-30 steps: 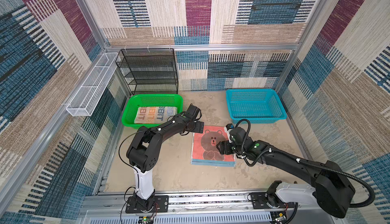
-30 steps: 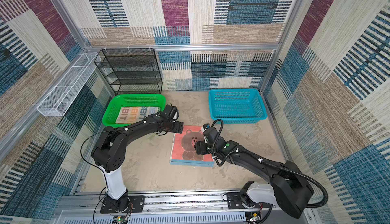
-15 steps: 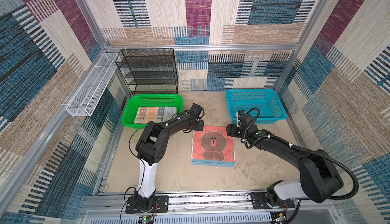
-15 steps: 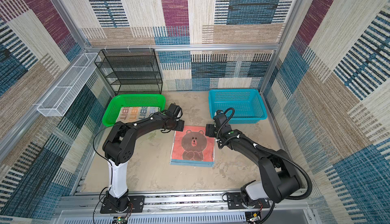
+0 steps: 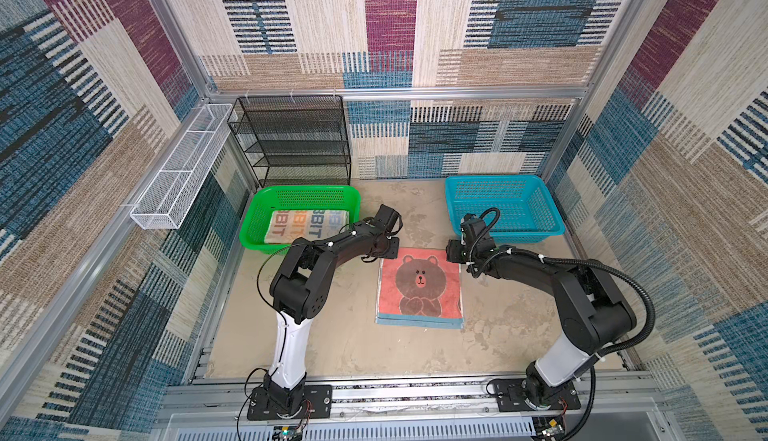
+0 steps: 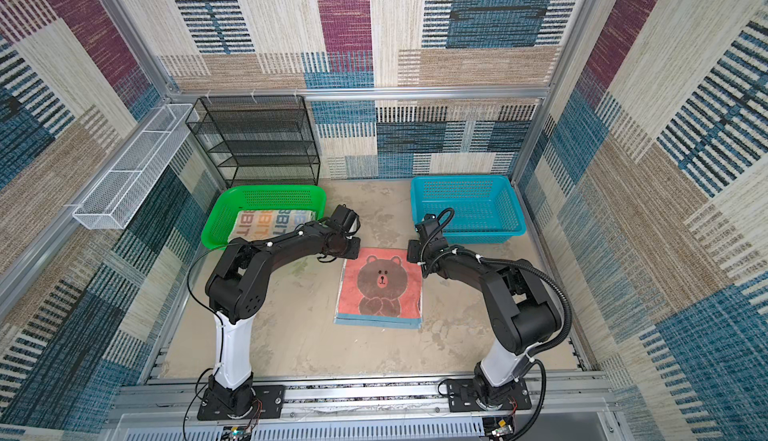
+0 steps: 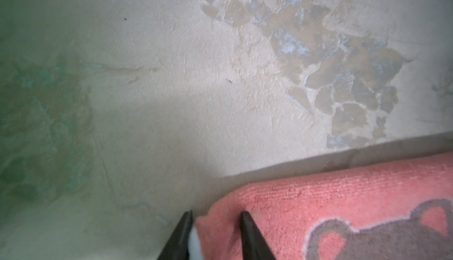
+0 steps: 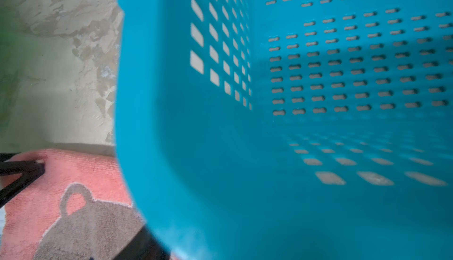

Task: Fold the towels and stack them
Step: 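Move both grippers to the towel's far edge and grasp its corners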

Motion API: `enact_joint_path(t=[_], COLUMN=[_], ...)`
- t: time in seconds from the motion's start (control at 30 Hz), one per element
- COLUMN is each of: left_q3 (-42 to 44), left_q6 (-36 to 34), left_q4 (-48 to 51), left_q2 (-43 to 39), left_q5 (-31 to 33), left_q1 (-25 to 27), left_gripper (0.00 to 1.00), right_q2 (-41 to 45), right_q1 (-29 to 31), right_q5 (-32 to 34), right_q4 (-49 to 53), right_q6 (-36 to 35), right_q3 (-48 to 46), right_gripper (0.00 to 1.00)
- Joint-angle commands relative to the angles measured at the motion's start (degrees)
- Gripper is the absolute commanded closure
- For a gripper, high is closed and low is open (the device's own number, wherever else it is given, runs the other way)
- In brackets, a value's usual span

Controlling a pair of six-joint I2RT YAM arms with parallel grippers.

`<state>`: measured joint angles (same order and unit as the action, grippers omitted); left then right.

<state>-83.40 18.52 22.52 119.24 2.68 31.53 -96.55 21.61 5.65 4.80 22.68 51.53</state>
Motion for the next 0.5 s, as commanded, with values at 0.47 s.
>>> enact_joint_path(t=[0.47], left_q3=[6.53], left_q6=[0.52], left_q4=[1.37], left_q2=[-4.12], left_q5=[-3.39], left_q1=[0.02], left_gripper=[1.0], right_q2=[-5.33], right_q1=[-0.24], right_q5=[-0.04], right_q4=[-1.77], right_q6=[-1.14], right_q3=[4.53], right_gripper=[0.45])
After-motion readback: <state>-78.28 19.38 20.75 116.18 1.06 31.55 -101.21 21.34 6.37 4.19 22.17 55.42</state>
